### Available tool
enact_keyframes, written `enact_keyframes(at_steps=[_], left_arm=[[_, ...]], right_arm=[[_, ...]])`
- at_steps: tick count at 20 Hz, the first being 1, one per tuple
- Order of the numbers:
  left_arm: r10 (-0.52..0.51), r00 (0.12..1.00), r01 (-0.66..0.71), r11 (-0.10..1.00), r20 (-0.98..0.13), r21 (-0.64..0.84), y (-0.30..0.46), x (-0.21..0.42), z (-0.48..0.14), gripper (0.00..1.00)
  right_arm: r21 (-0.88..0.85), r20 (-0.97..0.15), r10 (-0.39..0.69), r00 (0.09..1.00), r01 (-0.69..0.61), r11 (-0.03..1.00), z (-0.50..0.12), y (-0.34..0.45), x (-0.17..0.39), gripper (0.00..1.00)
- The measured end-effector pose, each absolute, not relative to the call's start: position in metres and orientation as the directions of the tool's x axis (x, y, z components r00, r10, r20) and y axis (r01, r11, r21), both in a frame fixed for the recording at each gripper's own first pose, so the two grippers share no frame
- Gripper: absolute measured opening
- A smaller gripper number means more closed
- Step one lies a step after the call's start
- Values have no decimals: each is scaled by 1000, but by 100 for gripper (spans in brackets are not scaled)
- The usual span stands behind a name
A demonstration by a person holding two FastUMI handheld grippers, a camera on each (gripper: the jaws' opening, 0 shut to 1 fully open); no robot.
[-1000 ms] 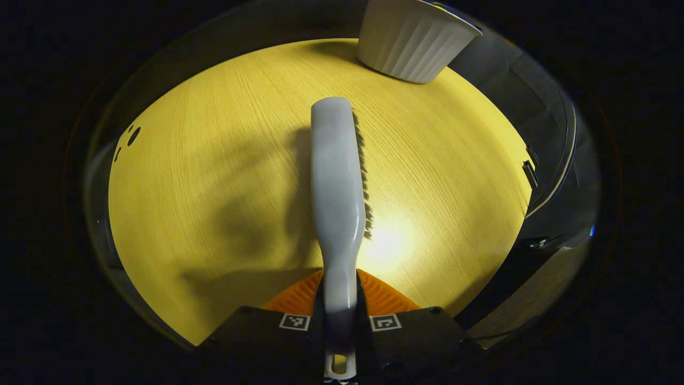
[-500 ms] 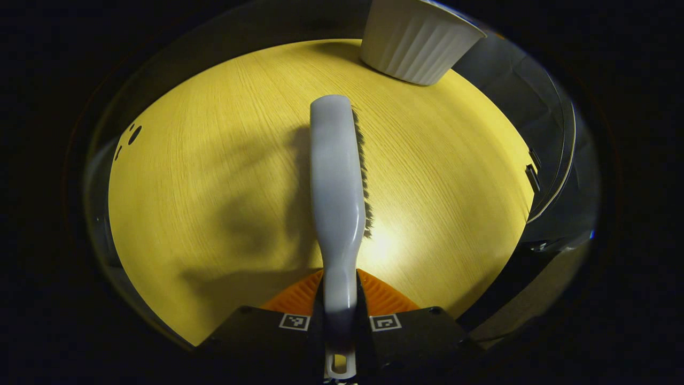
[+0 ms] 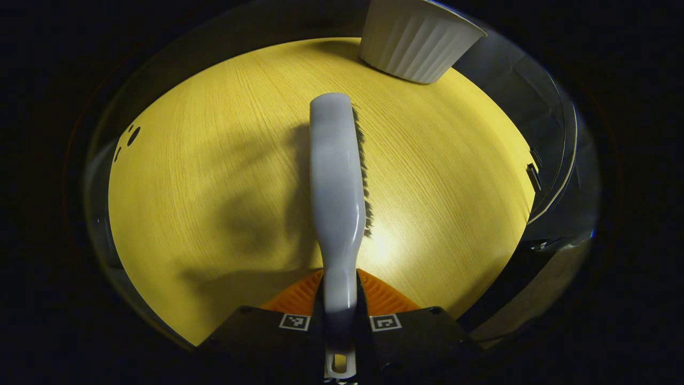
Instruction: Pick up the small broom and dustpan from the desktop, sweep the trash into the dustpan with the broom, and then empty the trash into the garbage bin.
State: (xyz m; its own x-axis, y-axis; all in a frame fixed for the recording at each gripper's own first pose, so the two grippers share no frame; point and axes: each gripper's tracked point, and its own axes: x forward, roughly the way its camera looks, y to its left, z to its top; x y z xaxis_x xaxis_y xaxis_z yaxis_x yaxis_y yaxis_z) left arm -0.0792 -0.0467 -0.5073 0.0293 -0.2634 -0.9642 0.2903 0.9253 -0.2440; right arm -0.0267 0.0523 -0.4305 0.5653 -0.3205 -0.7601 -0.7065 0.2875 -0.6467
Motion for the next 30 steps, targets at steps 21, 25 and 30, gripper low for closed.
enact_keyframes(at_steps=[21, 25, 30], left_arm=[[-17, 39, 308, 951, -999, -4, -40, -79, -508, 26], [39, 54, 298, 953, -998, 53, -41, -80, -508, 27], [51, 52, 299, 952, -997, 64, -41, -79, -506, 24]], right_arm=[[103, -902, 292, 319, -498, 861, -456, 163, -280, 34], [153, -928, 293, 229, -483, 862, -513, 179, -327, 33], [204, -950, 290, 117, -470, 859, -598, 199, -360, 33]])
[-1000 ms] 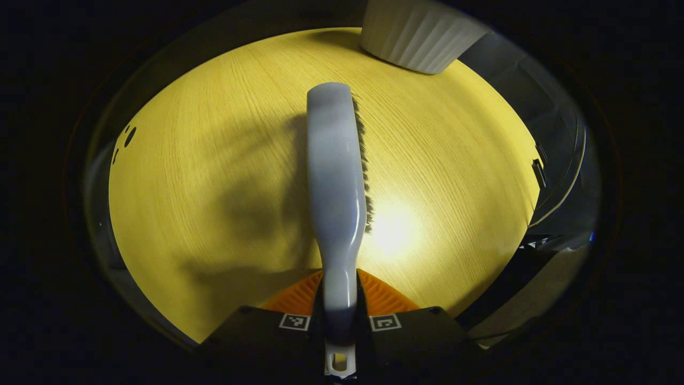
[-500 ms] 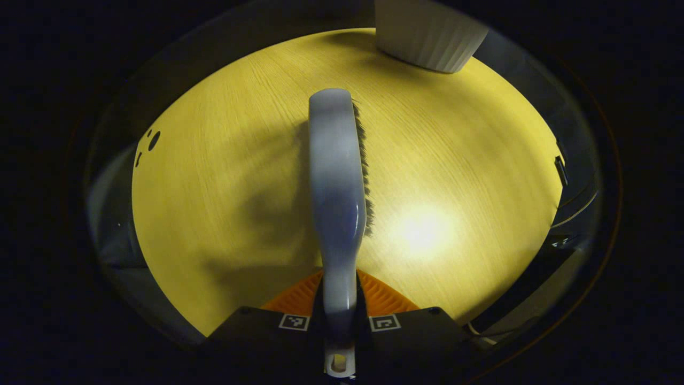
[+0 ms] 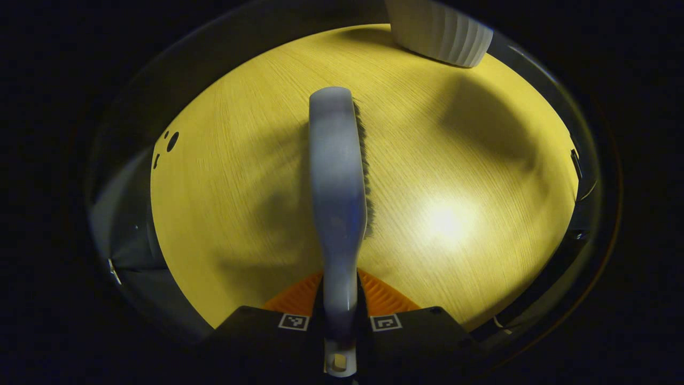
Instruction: Pick up the small broom and dustpan from the desktop, sweep the trash into the dustpan with the broom, and then empty the trash into the garbage bin.
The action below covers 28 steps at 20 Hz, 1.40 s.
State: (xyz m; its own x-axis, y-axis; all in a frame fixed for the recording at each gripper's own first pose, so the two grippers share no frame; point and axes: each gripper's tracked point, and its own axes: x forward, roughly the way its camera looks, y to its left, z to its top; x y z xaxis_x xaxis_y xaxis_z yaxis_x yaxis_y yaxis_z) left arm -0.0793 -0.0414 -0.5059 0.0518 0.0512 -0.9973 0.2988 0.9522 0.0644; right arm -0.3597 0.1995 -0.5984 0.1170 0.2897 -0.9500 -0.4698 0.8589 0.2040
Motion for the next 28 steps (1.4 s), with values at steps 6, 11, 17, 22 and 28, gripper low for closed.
enact_keyframes(at_steps=[6, 11, 17, 22, 28], left_arm=[[63, 51, 306, 949, -997, 75, -41, -81, -505, 29], [77, 72, 316, 944, -994, 96, -34, -75, -505, 34], [74, 64, 316, 944, -995, 90, -38, -82, -498, 79], [83, 88, 321, 941, -993, 107, -38, -79, -491, 91], [113, 147, 336, 928, -983, 157, -33, -69, -477, 97]], right_arm=[[197, -963, 257, 78, -443, 875, -664, 237, -355, 34], [193, -972, 233, 40, -434, 880, -683, 248, -353, 34], [165, -979, 202, 40, -434, 886, -689, 251, -356, 35], [203, -969, 243, 48, -411, 889, -685, 258, -354, 42], [293, -945, 324, 36, -345, 892, -655, 267, -355, 85]])
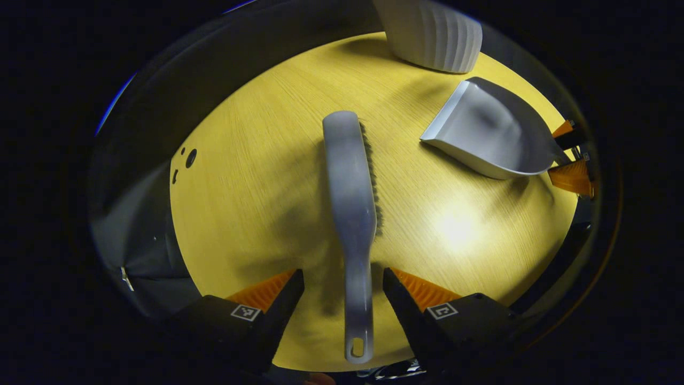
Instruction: Pick up the small broom and dustpan from the desktop, sweep the trash into the dustpan with the broom, and then empty the trash into the garbage bin.
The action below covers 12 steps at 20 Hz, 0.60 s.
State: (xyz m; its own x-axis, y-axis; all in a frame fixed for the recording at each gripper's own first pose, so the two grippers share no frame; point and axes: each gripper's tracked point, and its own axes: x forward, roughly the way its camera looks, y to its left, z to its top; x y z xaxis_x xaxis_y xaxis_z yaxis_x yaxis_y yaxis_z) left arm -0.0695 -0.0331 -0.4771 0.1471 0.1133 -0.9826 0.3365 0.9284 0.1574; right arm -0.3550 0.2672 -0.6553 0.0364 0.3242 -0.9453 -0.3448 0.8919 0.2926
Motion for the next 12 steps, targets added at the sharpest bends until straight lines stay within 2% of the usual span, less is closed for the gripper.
enact_keyframes(at_steps=[1, 6, 12], left_arm=[[110, 152, 335, 929, -982, 156, -34, -70, -473, 97], [117, 219, 304, 935, -969, 181, -31, -66, -444, 98], [56, 411, 201, 968, -910, 150, -40, -54, -393, 97]], right_arm=[[283, -947, 317, 43, -350, 893, -659, 267, -354, 100], [252, -940, 316, 127, -366, 896, -623, 259, -352, 100], [242, -898, 337, 282, -324, 915, -569, 257, -335, 100]])
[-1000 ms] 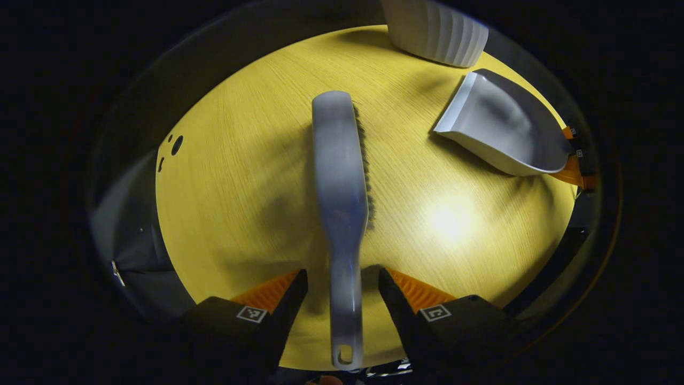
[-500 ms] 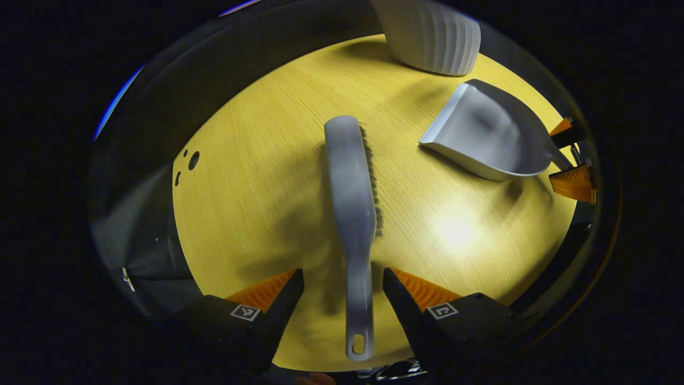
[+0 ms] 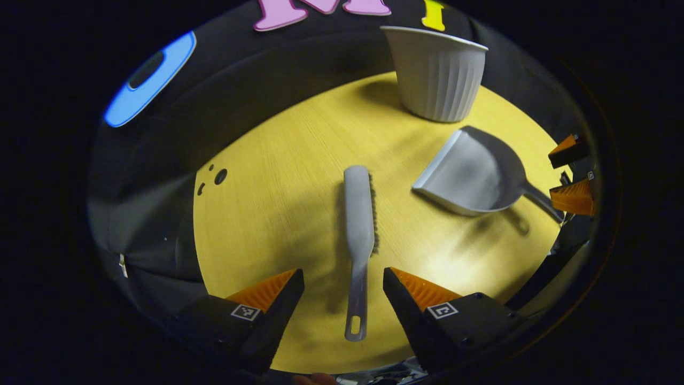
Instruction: Pick up the small broom and dustpan from the desktop, sweep the trash into the dustpan with the broom, and then empty the trash into the garbage bin.
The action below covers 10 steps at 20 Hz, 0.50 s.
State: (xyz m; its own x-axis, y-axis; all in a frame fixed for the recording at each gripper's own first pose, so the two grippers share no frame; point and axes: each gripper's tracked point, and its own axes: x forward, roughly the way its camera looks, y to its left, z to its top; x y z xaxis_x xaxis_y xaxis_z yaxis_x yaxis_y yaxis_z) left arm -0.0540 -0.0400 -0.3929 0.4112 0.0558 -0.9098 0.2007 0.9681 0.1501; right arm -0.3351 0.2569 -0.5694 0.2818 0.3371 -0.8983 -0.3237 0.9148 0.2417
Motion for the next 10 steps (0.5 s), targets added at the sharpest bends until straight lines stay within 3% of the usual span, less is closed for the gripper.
enact_keyframes(at_steps=[5, 10], left_arm=[[25, 644, 101, 988, -764, 118, -43, -42, -335, 97], [10, 820, 49, 995, -573, 86, -43, -37, -265, 96]], right_arm=[[164, -802, 321, 503, -332, 929, -512, 256, -313, 99], [108, -618, 324, 717, -331, 938, -442, 271, -294, 100]])
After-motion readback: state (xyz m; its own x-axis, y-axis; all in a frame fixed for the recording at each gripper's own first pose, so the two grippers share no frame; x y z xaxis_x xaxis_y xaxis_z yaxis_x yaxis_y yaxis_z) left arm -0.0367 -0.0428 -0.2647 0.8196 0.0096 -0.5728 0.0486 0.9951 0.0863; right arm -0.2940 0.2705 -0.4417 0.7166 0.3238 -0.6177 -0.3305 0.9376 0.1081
